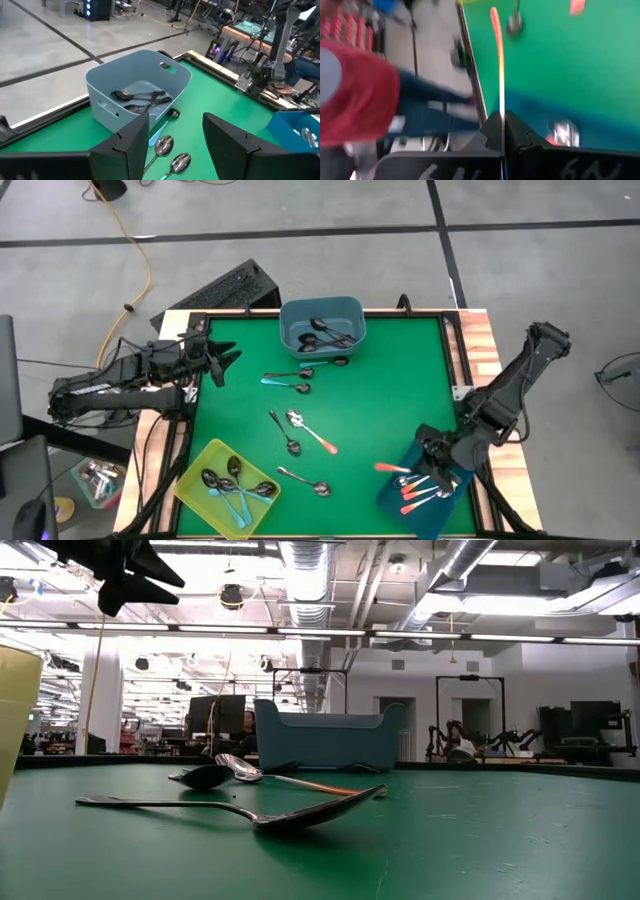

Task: Sort silverware by color (type)
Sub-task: Put the orange spoon into the blue bin

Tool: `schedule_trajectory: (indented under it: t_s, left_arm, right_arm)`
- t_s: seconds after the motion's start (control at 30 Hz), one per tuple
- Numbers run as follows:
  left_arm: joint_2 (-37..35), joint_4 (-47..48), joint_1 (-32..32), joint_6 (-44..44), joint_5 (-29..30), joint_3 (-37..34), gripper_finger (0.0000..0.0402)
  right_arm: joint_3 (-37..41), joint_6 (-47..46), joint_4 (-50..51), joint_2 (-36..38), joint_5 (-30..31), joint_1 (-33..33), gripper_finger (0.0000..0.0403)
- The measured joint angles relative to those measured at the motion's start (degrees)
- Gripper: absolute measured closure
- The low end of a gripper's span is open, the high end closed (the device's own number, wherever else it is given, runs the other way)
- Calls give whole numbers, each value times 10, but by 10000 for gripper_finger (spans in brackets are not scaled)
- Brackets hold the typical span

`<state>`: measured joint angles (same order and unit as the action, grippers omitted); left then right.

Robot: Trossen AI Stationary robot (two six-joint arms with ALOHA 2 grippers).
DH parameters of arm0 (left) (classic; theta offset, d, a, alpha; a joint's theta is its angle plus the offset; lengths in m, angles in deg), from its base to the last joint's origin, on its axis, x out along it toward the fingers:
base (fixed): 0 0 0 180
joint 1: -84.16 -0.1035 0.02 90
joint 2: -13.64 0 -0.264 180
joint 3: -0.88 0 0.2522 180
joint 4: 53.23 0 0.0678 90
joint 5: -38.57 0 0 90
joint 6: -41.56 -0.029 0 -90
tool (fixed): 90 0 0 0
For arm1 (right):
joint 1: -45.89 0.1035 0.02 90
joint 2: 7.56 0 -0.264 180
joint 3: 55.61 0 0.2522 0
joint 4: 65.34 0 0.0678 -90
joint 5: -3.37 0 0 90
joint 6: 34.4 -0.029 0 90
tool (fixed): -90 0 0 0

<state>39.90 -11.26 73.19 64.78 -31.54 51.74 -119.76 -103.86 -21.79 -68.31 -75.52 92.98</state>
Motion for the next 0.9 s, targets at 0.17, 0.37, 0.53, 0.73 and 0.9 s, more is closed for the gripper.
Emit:
schedule_trajectory:
  t_s: [0.17, 0.37, 0.53, 0.73, 0.9]
  left_arm:
    - [0, 4, 0, 0, 4, 0, 232]
    - [0, 6, 0, 0, 4, 0, 232]
    - [0, 7, 0, 0, 4, 0, 232]
    - [0, 7, 0, 5, 5, 0, 232]
    - [0, 7, 0, 24, 8, 0, 232]
  right_arm:
    - [0, -25, 44, -23, -98, 9, 397]
    - [0, 4, 102, -64, -217, 7, 398]
    - [0, 42, 127, -96, -273, 7, 398]
    - [0, 141, 124, -131, -281, -10, 398]
    - [0, 260, 119, -163, -281, -38, 398]
